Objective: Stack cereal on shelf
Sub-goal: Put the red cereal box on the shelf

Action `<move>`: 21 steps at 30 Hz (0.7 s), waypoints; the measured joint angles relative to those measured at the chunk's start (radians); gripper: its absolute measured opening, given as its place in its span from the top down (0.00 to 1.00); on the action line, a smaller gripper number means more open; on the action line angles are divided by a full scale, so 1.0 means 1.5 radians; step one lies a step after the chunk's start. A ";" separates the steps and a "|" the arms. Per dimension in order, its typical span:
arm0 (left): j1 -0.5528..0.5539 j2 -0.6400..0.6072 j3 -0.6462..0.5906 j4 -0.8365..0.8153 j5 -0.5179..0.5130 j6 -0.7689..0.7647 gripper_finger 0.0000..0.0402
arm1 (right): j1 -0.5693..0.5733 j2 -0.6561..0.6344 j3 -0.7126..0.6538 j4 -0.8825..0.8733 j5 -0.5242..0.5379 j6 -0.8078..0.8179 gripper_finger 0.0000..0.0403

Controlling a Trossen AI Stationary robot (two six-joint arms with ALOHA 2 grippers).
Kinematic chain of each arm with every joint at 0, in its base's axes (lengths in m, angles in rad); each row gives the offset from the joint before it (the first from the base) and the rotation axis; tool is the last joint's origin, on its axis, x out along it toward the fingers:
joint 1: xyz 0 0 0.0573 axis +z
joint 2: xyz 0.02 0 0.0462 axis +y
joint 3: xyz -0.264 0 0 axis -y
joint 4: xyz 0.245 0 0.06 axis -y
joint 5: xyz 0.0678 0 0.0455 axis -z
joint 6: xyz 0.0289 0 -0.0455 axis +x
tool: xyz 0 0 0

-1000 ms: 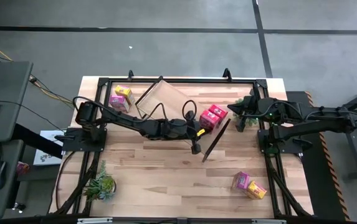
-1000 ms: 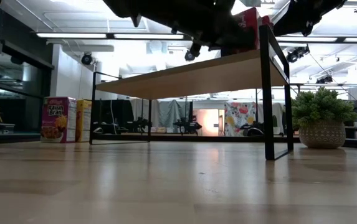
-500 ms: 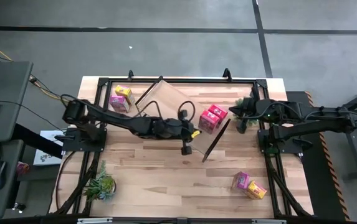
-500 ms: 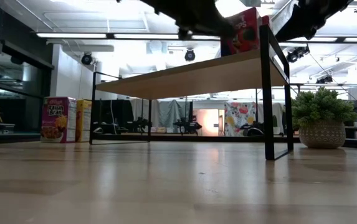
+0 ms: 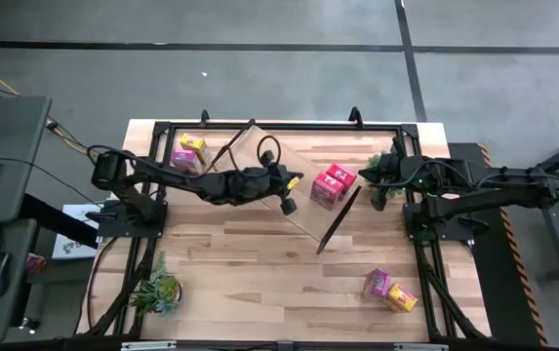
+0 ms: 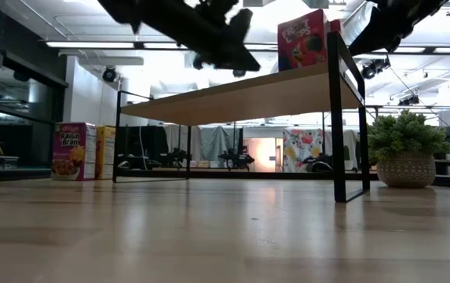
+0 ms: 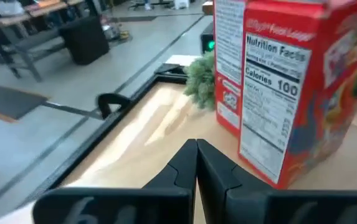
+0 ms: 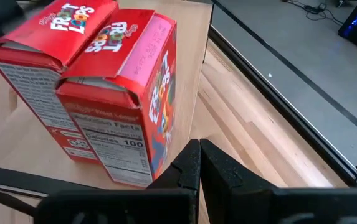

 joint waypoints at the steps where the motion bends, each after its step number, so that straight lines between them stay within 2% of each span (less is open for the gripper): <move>1: 0.001 0.009 -0.001 0.018 0.010 -0.003 1.00 | 0.000 0.000 0.000 0.000 0.000 0.000 1.00; 5: -0.006 0.033 0.000 0.075 0.026 -0.013 1.00 | 0.000 0.000 0.000 0.004 0.000 -0.001 1.00; 21: -0.014 0.035 0.000 0.100 0.048 -0.037 1.00 | 0.000 0.000 0.000 0.015 0.001 -0.001 1.00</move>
